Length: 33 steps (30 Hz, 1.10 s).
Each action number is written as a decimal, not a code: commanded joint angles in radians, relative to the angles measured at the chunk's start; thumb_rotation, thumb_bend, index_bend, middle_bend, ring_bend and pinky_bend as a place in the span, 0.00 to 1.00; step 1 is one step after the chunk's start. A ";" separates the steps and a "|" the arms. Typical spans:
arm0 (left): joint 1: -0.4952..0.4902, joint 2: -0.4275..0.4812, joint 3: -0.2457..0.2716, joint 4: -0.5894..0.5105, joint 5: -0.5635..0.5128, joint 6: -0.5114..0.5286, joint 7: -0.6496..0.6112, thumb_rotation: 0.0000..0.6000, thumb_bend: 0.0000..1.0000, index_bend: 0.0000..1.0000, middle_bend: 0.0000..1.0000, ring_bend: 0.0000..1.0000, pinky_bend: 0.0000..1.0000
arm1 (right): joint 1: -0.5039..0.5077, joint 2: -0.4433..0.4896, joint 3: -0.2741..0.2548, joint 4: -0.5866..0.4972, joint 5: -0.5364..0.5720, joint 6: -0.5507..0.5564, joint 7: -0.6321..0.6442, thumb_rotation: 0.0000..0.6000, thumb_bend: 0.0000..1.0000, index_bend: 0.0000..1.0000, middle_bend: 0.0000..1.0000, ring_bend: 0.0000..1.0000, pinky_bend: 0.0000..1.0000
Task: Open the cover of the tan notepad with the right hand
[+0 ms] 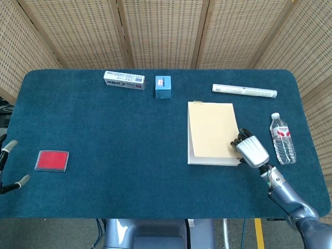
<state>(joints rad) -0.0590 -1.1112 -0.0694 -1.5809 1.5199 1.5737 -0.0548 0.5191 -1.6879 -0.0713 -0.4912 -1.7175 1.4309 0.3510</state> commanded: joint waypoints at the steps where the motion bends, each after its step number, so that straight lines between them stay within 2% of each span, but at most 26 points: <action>1: 0.001 -0.002 0.001 -0.001 0.001 0.001 0.003 1.00 0.00 0.00 0.00 0.00 0.00 | -0.039 0.049 -0.043 -0.033 -0.048 0.087 0.016 1.00 0.47 0.67 0.65 0.43 0.24; 11: 0.004 -0.002 0.004 -0.002 0.006 0.007 0.005 1.00 0.00 0.00 0.00 0.00 0.00 | -0.122 0.186 -0.163 -0.188 -0.198 0.299 -0.081 1.00 0.47 0.67 0.66 0.43 0.24; 23: 0.006 -0.004 0.004 -0.003 0.006 0.009 0.010 1.00 0.00 0.00 0.00 0.00 0.00 | -0.138 0.238 -0.193 -0.278 -0.267 0.355 -0.136 1.00 0.47 0.67 0.66 0.43 0.25; 29: 0.003 -0.006 0.005 -0.005 0.005 0.001 0.019 1.00 0.00 0.00 0.00 0.00 0.00 | -0.070 0.261 -0.130 -0.389 -0.238 0.299 -0.148 1.00 0.47 0.67 0.66 0.43 0.25; 32: 0.002 -0.006 0.005 -0.006 0.004 0.001 0.020 1.00 0.00 0.00 0.00 0.00 0.00 | 0.001 0.282 -0.058 -0.479 -0.195 0.217 -0.186 1.00 0.47 0.67 0.66 0.43 0.25; 33: 0.002 -0.006 0.004 -0.006 0.002 -0.001 0.018 1.00 0.00 0.00 0.00 0.00 0.00 | 0.035 0.286 -0.014 -0.511 -0.158 0.173 -0.196 1.00 0.47 0.67 0.66 0.43 0.25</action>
<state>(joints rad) -0.0569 -1.1171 -0.0648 -1.5868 1.5230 1.5735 -0.0362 0.4871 -1.4202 -0.1613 -0.9326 -1.9339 1.6818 0.1846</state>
